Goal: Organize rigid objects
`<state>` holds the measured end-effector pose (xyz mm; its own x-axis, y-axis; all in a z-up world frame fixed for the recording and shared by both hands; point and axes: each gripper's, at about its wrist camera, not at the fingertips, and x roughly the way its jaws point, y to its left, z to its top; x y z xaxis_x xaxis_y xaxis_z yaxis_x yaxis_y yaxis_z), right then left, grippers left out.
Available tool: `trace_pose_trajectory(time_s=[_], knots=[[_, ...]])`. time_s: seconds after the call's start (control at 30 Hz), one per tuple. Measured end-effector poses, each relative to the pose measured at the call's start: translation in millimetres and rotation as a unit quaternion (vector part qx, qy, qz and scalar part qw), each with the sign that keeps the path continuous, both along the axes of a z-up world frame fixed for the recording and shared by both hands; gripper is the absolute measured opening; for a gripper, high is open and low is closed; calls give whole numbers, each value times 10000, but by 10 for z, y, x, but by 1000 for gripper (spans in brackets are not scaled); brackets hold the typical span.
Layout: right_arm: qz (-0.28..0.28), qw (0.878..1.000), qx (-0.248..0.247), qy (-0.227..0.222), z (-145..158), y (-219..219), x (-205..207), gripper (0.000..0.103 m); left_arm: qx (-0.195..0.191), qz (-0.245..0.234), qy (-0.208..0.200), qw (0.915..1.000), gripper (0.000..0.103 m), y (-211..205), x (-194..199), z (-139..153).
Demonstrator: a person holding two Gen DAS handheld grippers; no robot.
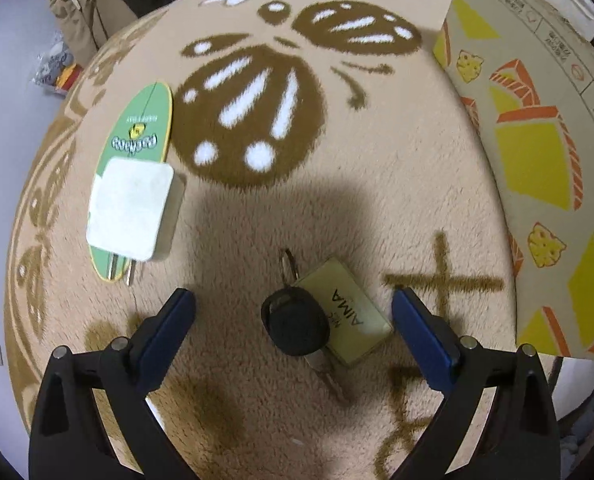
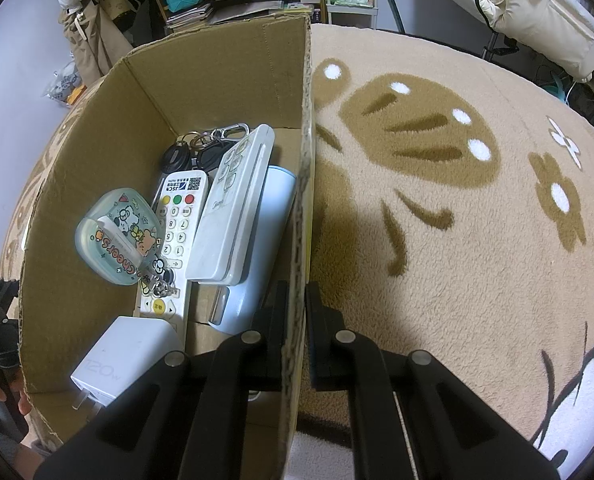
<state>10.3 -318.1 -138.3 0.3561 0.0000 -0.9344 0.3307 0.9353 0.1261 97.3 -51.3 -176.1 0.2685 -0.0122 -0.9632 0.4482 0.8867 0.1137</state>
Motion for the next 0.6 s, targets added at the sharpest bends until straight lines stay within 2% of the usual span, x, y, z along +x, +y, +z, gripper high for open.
trace_pose_trajectory(time_s=[0.23,0.33,0.37,0.4,0.43,0.47,0.5,0.53,0.57,0.6], knots=[[6,10000,-1,2,0,0,0,8,44,34,148,9999,97,6,-15,-38],[9,10000,-1,2,-1,1,1,8,46,24,161,9999,92,7,-5,-28],[6,10000,1,1,-1,0,1,8,45,10,155,9999,86,8,-12,-14],[7,10000,2,1,-1,1,1,8,-7,-34,179,9998,71,-2,-19,4],[7,10000,0,2,-1,0,1,8,-104,-104,253,9996,67,-28,-41,25],[5,10000,1,1,-3,2,1,8,-50,-178,194,9996,56,-65,-63,48],[9,10000,-2,3,-1,1,1,8,-26,-254,169,9995,50,-103,-82,64],[10,10000,-5,3,0,0,1,8,12,-292,130,9995,48,-129,-93,75],[13,10000,-6,4,0,0,1,8,29,-332,81,9994,33,-151,-104,92],[15,10000,-6,4,-2,-3,1,8,59,-328,30,9994,28,-164,-104,104]])
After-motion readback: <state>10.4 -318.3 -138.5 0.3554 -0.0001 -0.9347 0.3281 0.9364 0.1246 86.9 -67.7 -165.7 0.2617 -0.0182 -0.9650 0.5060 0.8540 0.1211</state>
